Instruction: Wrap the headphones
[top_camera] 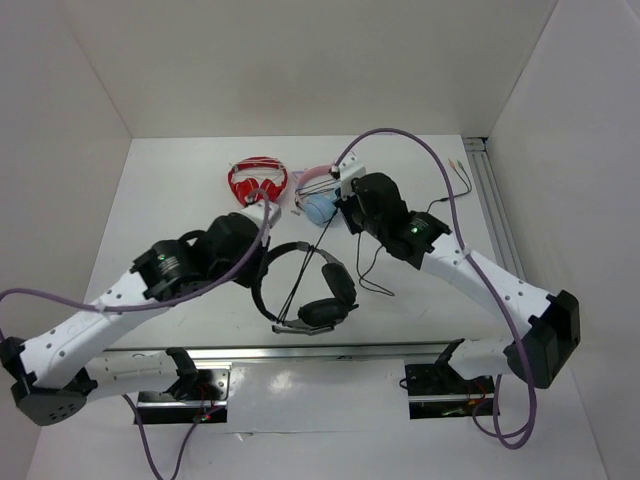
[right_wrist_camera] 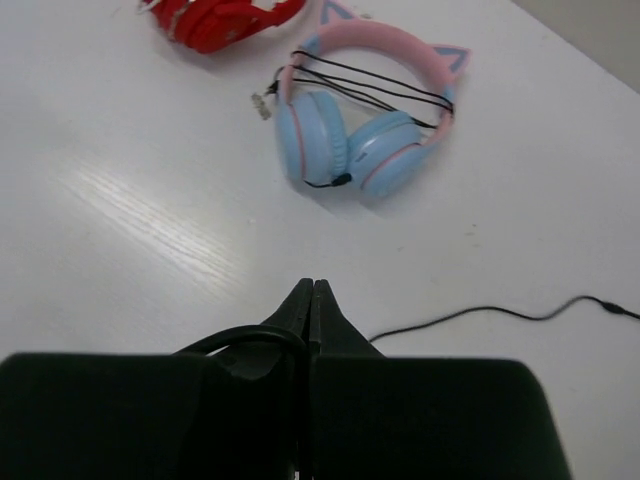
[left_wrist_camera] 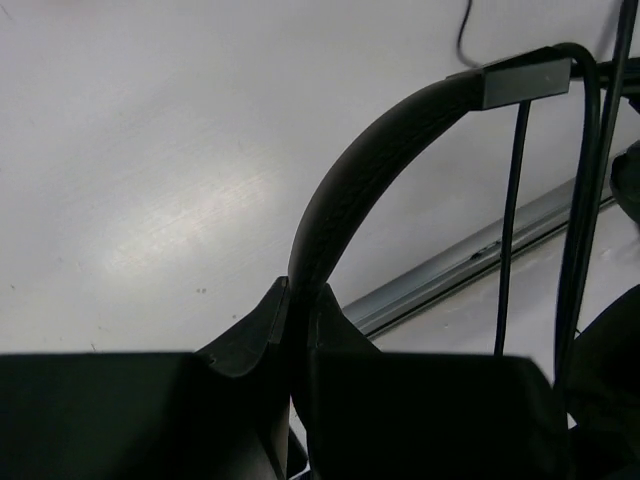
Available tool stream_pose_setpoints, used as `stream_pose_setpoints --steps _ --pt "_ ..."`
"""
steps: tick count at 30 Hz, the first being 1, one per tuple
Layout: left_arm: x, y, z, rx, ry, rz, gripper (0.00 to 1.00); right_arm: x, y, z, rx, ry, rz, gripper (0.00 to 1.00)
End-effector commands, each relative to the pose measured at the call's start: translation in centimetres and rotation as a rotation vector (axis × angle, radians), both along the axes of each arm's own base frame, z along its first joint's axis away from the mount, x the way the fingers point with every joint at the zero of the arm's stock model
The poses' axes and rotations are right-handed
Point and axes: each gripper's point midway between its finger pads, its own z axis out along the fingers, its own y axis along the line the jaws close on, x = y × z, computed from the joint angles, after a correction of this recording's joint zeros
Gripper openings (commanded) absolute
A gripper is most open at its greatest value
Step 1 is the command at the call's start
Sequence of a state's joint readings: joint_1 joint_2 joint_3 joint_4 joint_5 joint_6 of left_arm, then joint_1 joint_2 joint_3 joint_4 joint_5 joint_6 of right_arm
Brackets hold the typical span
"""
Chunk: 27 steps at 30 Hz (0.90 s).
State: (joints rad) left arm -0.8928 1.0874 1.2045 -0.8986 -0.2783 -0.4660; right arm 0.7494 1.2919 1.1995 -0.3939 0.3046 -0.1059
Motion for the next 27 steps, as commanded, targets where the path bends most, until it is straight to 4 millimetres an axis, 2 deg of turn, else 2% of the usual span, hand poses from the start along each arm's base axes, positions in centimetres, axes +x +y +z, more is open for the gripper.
stream_pose_setpoints --steps 1,2,3,4,5,8,9,10,11,12,13,14,15,16,17,20,21,23,24,25,26,27 --pt "-2.8 0.5 5.7 -0.102 -0.032 -0.115 0.0 1.3 3.2 -1.1 0.114 0.022 0.127 0.0" --pt "-3.0 0.9 6.7 -0.116 -0.044 -0.115 0.0 1.2 4.3 -1.4 0.153 0.036 0.161 0.0" --pt "-3.1 0.9 8.9 -0.16 -0.075 -0.11 0.0 1.2 4.8 -1.9 0.17 0.048 0.172 0.0" --pt "-3.2 0.7 10.0 -0.189 -0.089 -0.12 0.0 1.0 5.2 -2.9 0.183 0.069 0.182 0.0" --pt "-3.4 0.5 10.6 -0.201 -0.086 -0.131 0.0 1.3 6.4 -3.2 0.234 0.073 0.204 0.0" --pt "-3.9 -0.4 14.2 -0.296 -0.118 -0.165 0.0 -0.2 9.3 -5.7 0.283 0.143 0.316 0.0" --pt "-3.6 -0.6 14.9 -0.314 -0.118 -0.142 0.0 -1.2 11.2 -4.9 0.367 0.152 0.415 0.0" --pt "-3.4 -0.6 16.7 -0.351 -0.15 -0.126 0.0 -2.0 12.4 -5.0 0.406 0.163 0.468 0.02" --pt "-3.0 -0.5 17.4 -0.359 -0.165 -0.104 0.0 -3.1 13.3 -6.2 0.433 0.194 0.506 0.09" --pt "-2.6 -0.8 17.8 -0.367 -0.166 -0.083 0.0 -4.1 15.1 -4.5 0.534 0.165 0.573 0.16" --pt "-2.3 -0.7 18.9 -0.384 -0.189 -0.076 0.0 -4.8 16.0 -4.3 0.577 0.162 0.603 0.24" --pt "-2.1 -0.4 18.9 -0.376 -0.187 -0.049 0.0 -5.2 16.7 -5.6 0.6 0.185 0.607 0.31" --pt "-1.8 -0.2 19.1 -0.373 -0.187 -0.021 0.0 -5.1 17.8 -4.5 0.663 0.153 0.612 0.41" --pt "-1.3 -0.4 19.1 -0.375 -0.172 0.019 0.0 -5.7 18.8 -5.2 0.673 0.169 0.623 0.42" --pt "-0.9 0.8 19.9 -0.376 -0.203 0.082 0.0 -5.4 19.9 -6.7 0.673 0.202 0.62 0.42" --pt "0.2 2.3 20.9 -0.41 -0.218 0.253 0.0 -5.9 21.7 -8.5 0.719 0.251 0.633 0.42" --pt "1.3 4.0 21.0 -0.382 -0.261 0.37 0.0 -5.9 21.7 -10.8 0.703 0.292 0.615 0.42" --pt "1.7 6.5 21.1 -0.383 -0.276 0.523 0.0 -7.1 22.3 -12.2 0.715 0.309 0.623 0.4" --pt "2.3 7.8 21.3 -0.372 -0.313 0.59 0.0 -8.1 21.7 -14.8 0.689 0.348 0.616 0.4" --pt "2.6 8.6 21.7 -0.378 -0.334 0.632 0.0 -8.1 21.5 -14.7 0.71 0.334 0.606 0.38" --pt "3.5 9.7 22.1 -0.382 -0.357 0.699 0.0 -9.7 21.7 -15.7 0.71 0.366 0.619 0.38" --pt "3.8 10.5 22.8 -0.378 -0.383 0.717 0.0 -10.8 20.7 -17.4 0.691 0.388 0.609 0.32"
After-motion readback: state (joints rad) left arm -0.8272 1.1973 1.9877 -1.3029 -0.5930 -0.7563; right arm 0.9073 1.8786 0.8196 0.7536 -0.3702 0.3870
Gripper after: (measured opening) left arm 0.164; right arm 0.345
